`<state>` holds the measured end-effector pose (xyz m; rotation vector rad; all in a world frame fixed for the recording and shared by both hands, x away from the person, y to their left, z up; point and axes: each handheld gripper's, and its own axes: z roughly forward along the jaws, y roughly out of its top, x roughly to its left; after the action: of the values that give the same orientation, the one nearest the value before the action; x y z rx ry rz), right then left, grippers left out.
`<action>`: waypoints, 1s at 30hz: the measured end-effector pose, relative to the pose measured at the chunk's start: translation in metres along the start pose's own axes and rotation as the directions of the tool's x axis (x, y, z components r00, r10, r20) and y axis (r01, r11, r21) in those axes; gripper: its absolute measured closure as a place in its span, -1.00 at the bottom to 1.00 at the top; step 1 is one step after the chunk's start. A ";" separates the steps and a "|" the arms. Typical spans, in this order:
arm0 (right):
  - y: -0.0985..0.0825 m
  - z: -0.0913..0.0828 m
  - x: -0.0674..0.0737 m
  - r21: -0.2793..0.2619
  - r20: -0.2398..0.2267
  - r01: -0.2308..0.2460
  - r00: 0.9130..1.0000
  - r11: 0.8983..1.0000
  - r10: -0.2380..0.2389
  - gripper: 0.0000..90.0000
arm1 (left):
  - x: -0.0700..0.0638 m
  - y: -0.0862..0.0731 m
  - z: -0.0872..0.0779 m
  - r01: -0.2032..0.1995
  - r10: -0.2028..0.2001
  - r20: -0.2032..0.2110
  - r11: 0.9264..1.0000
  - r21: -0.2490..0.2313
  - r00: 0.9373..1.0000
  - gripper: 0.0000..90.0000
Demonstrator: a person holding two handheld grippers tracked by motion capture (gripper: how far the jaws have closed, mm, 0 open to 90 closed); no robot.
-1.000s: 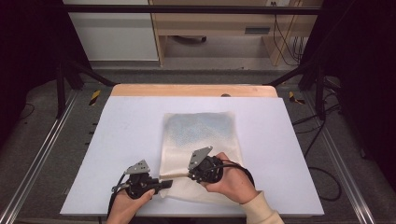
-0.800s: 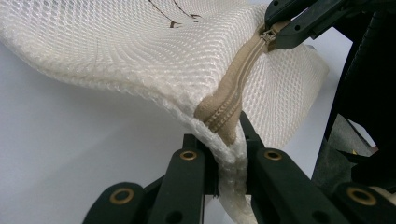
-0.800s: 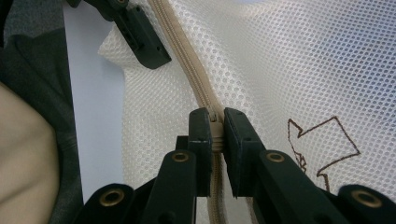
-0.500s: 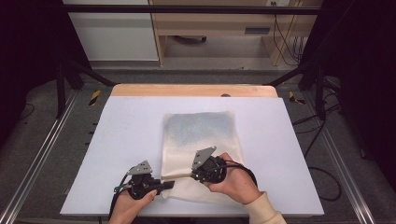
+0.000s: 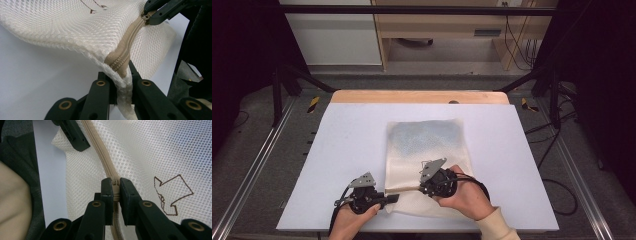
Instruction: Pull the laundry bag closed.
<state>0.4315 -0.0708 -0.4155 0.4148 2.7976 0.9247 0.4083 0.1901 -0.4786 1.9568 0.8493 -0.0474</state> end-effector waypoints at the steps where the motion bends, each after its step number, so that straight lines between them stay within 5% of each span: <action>1: 0.000 0.000 0.000 0.001 0.000 -0.001 1.000 1.000 0.001 0.82 | 0.000 0.000 0.000 0.001 -0.001 0.002 1.000 -0.001 1.000 0.87; 30: -0.004 -0.002 0.000 -0.008 0.004 -0.004 1.000 1.000 0.005 0.83 | -0.001 0.000 0.001 0.001 -0.001 0.003 1.000 -0.001 1.000 0.87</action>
<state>0.4301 -0.0752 -0.4160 0.4216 2.7890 0.9348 0.4081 0.1891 -0.4788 1.9552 0.8476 -0.0506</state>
